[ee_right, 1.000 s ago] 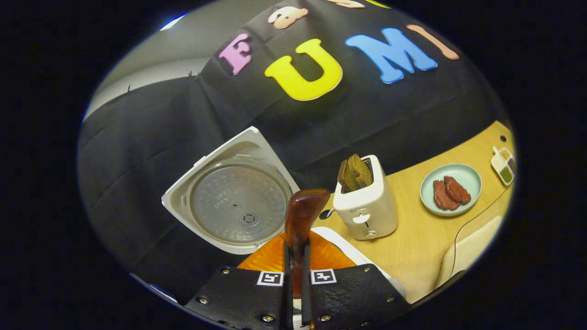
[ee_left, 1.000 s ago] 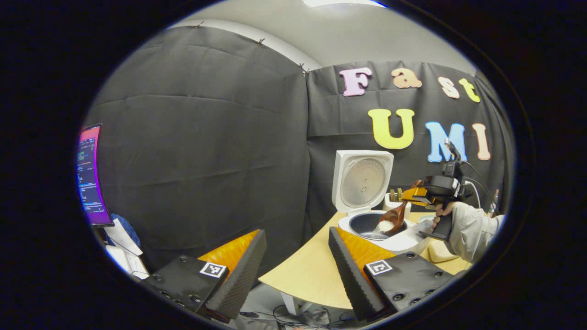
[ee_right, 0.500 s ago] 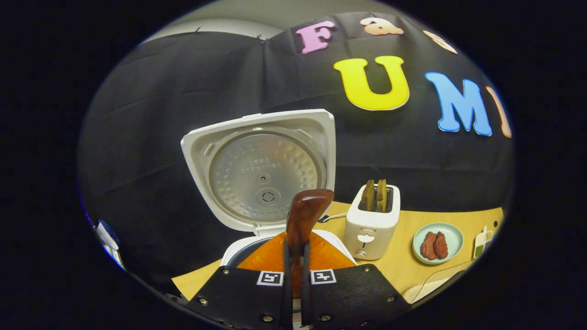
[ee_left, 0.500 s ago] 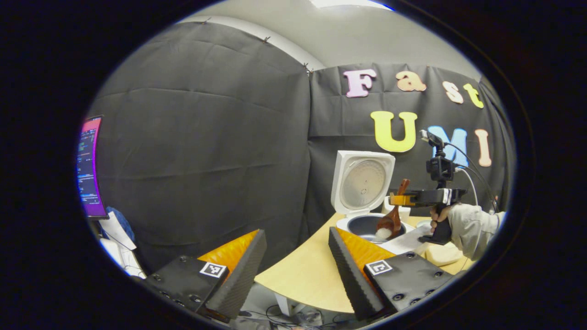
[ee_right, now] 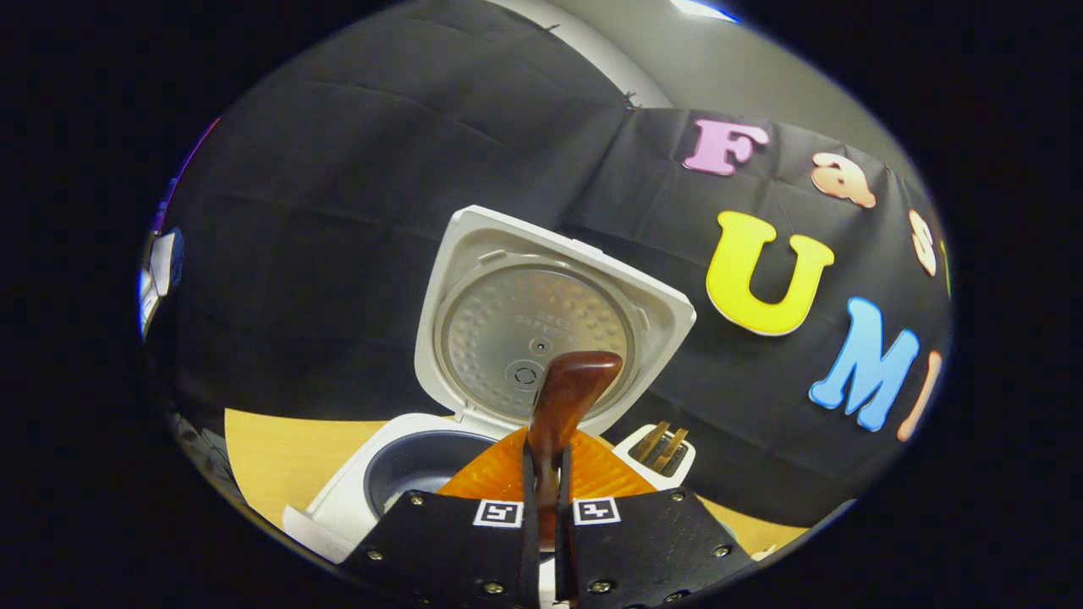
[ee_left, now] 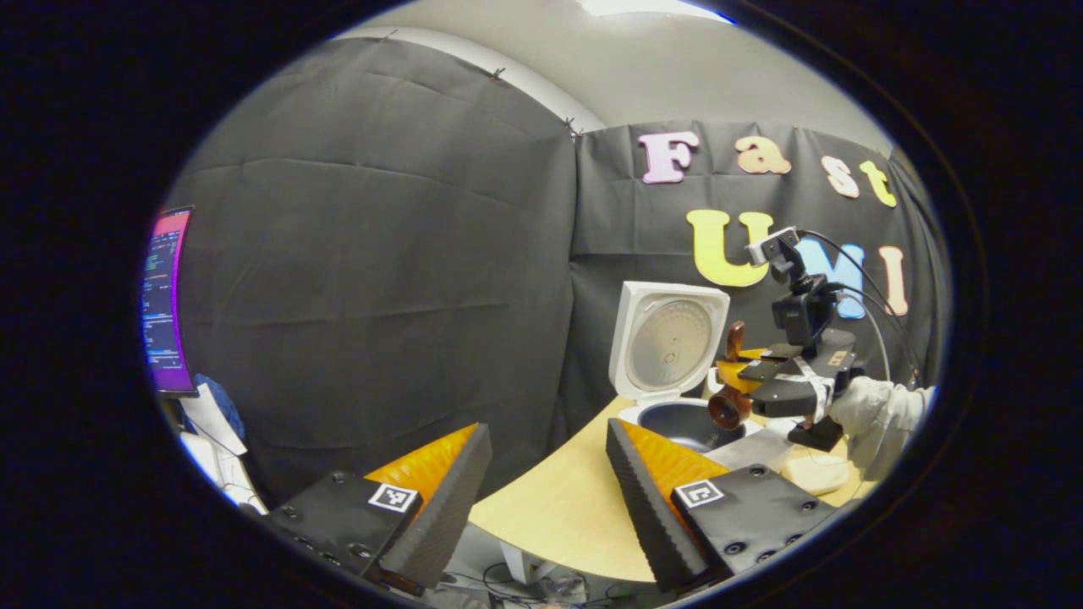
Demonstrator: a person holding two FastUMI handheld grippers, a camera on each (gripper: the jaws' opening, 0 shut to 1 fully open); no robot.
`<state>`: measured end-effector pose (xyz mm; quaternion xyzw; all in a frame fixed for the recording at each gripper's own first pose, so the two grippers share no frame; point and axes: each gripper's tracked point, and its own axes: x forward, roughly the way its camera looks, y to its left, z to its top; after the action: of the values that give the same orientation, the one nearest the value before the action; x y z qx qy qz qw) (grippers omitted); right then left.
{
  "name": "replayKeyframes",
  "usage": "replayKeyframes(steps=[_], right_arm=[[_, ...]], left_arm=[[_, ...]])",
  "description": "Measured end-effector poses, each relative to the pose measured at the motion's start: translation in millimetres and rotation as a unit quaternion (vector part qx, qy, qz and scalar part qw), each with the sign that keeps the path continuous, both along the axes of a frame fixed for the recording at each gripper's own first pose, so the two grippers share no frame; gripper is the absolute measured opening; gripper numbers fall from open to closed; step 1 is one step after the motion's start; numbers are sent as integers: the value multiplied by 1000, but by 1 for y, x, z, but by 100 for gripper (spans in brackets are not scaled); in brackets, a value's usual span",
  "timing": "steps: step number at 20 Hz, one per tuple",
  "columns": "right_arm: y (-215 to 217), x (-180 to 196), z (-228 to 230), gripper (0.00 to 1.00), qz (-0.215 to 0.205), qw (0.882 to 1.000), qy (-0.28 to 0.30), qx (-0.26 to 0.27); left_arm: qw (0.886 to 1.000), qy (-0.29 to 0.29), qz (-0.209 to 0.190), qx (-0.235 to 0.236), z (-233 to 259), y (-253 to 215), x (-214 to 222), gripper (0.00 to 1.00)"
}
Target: Close the left gripper, press the button to open the rice cooker; take a wooden spoon from the chopstick holder with the right hand, scoop a spoonful of rice and pour it into the rice cooker, then put the wooden spoon back into the chopstick holder.
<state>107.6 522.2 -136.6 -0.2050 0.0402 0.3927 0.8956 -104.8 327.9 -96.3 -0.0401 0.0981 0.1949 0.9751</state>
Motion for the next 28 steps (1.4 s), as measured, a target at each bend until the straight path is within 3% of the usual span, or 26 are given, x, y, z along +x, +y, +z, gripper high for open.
replayKeyframes(steps=[2,6,9,11,14,16,19,20,28], right_arm=[[-9,-3,7,7,3,1000,-5,-6],[-20,-2,27,7,-6,997,48,52],[-43,1,50,7,-20,995,53,79],[-61,7,64,8,-34,993,51,98],[-100,14,84,8,-59,990,44,118],[-126,20,94,8,-77,988,40,128],[-175,29,100,8,-111,982,46,144],[-193,32,100,8,-124,980,48,149],[-336,47,87,7,-233,959,47,153]], left_arm=[[1000,-5,-6,-1,5,-7,1,92],[1000,-15,-16,-2,10,-18,7,95],[999,-21,-25,-2,15,-28,16,99],[999,-25,-34,-2,21,-36,23,95],[998,-33,-51,-2,28,-55,37,91],[997,-37,-67,-1,31,-71,45,99],[995,-42,-93,-4,37,-99,57,99],[994,-45,-102,-4,40,-111,60,95],[984,-59,-167,-7,55,-189,91,99]])
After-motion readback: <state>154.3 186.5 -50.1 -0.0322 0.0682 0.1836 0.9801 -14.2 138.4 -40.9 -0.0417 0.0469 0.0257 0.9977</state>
